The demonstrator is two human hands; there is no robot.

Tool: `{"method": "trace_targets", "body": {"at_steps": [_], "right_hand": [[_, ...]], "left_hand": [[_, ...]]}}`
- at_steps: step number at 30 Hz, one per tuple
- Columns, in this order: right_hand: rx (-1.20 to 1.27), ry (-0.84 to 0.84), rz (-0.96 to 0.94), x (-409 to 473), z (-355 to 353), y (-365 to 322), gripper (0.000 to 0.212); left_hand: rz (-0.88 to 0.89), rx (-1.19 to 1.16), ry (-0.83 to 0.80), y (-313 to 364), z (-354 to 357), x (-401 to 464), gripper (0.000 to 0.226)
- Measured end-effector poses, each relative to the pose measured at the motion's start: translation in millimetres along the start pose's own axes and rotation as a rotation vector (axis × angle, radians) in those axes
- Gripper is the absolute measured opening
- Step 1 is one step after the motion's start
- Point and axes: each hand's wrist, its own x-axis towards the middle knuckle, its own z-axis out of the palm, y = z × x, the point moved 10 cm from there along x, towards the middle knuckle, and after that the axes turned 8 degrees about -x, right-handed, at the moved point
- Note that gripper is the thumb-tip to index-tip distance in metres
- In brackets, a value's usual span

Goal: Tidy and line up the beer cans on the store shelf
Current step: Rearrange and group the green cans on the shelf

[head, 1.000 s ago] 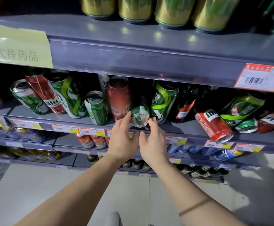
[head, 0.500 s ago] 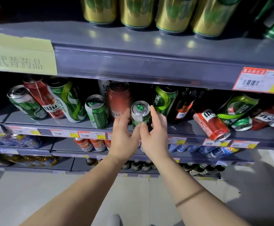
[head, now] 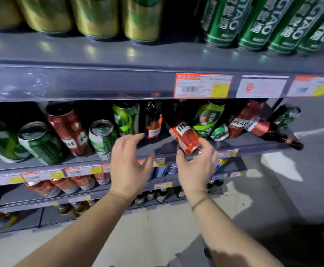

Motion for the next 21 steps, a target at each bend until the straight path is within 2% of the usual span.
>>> {"method": "trace_targets", "body": {"at_steps": [1, 3, 5, 7, 12, 14, 16, 18, 19, 21], "right_hand": [[-0.077, -0.035, 0.024, 12, 0, 14, 0.075], [-0.193, -0.208, -0.003, 31, 14, 29, 0.09], [-0.186, -0.404, -0.026, 42, 33, 39, 0.083], [-0.095, -0.499, -0.008, 50, 39, 46, 0.075], [0.04, -0.409, -0.213, 57, 10, 16, 0.081], [0.104, -0.432, -0.265, 58, 3, 3, 0.081], [0.219, -0.491, -0.294, 61, 0, -2, 0.079], [0.372, -0.531, -0.237, 69, -2, 8, 0.073], [0.386, -0.499, -0.189, 76, -5, 21, 0.068], [0.227, -0.324, -0.107, 97, -12, 55, 0.059]], "left_hand": [[0.003, 0.007, -0.061, 6, 21, 1, 0.053], [-0.032, 0.034, -0.195, 8, 65, 0, 0.062], [-0.094, 0.06, -0.294, 6, 101, 0, 0.069], [-0.127, 0.072, -0.324, 4, 125, 4, 0.075], [-0.212, 0.122, -0.243, 6, 142, 22, 0.077], [-0.219, 0.095, -0.188, 6, 142, 29, 0.064], [-0.301, -0.034, -0.146, 5, 140, 29, 0.046], [-0.386, -0.155, -0.077, 4, 139, 25, 0.037], [-0.425, -0.206, -0.037, 2, 138, 22, 0.035], [-0.49, -0.235, 0.008, -5, 137, 18, 0.031]]}}
